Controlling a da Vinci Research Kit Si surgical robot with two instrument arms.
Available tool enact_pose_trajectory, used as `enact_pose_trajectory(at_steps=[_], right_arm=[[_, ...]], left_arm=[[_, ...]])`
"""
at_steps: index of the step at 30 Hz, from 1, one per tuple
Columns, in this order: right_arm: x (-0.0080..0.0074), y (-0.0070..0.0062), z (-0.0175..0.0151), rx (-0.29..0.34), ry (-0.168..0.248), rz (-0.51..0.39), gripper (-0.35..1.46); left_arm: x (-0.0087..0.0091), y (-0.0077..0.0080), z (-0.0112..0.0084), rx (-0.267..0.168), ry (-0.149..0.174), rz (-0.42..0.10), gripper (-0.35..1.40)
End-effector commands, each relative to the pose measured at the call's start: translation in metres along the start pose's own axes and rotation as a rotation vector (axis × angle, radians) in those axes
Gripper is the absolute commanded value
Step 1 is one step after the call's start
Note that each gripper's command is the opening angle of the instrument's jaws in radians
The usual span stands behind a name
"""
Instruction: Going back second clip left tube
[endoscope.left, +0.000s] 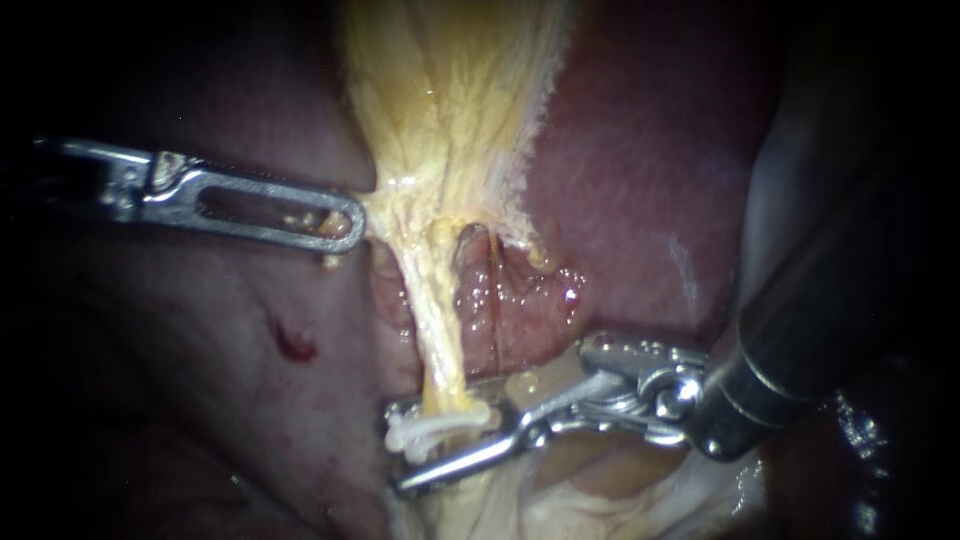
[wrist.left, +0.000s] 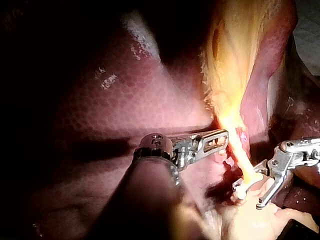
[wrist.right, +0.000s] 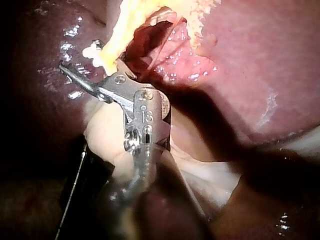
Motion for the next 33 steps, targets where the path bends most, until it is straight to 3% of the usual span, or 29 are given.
enact_pose_trajectory(at_steps=[1, 4, 13, 29, 33], right_arm=[[0.0000, 0.0001, 0.0000, -0.003, 0.013, -0.017, 0.49], [0.0000, 0.0009, 0.0000, -0.024, 0.031, -0.068, 0.50], [-0.0005, 0.0032, -0.0005, -0.084, 0.036, -0.186, 0.50], [-0.0014, 0.0047, -0.0025, -0.174, 0.030, -0.325, 0.50], [-0.0018, 0.0044, -0.0036, -0.175, 0.027, -0.341, 0.50]], left_arm=[[0.0000, 0.0000, 0.0000, 0.000, 0.000, 0.000, -0.35], [0.0000, 0.0000, 0.0000, 0.000, 0.000, 0.000, -0.35], [0.0000, -0.0001, 0.0000, 0.000, 0.000, 0.000, -0.35], [0.0001, -0.0001, -0.0001, 0.000, 0.000, 0.000, -0.35], [0.0001, -0.0001, -0.0002, 0.000, 0.000, 0.000, -0.35]])
